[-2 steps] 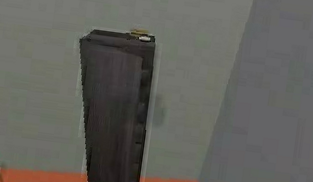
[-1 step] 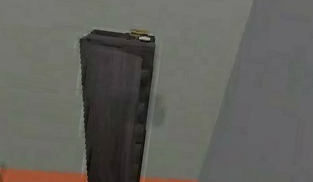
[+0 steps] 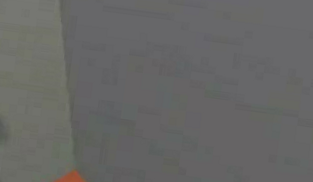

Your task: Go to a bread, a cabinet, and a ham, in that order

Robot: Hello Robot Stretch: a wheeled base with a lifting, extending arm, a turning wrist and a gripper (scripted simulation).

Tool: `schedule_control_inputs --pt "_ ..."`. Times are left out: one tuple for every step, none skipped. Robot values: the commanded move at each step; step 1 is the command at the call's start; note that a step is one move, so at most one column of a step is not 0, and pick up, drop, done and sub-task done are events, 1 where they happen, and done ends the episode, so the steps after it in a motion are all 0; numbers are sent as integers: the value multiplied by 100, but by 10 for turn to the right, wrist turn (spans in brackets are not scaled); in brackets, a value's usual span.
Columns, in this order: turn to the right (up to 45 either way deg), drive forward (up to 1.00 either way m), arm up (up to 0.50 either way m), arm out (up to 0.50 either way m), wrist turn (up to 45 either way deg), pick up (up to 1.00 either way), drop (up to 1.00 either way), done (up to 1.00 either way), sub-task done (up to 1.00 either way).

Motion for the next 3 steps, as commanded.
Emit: schedule_control_inputs --pt "450 0 0 0 0 0 0 0 0" --pt "450 0 0 0 0 0 0 0 0" --pt "420 0 0 0 0 0 0 0 0"
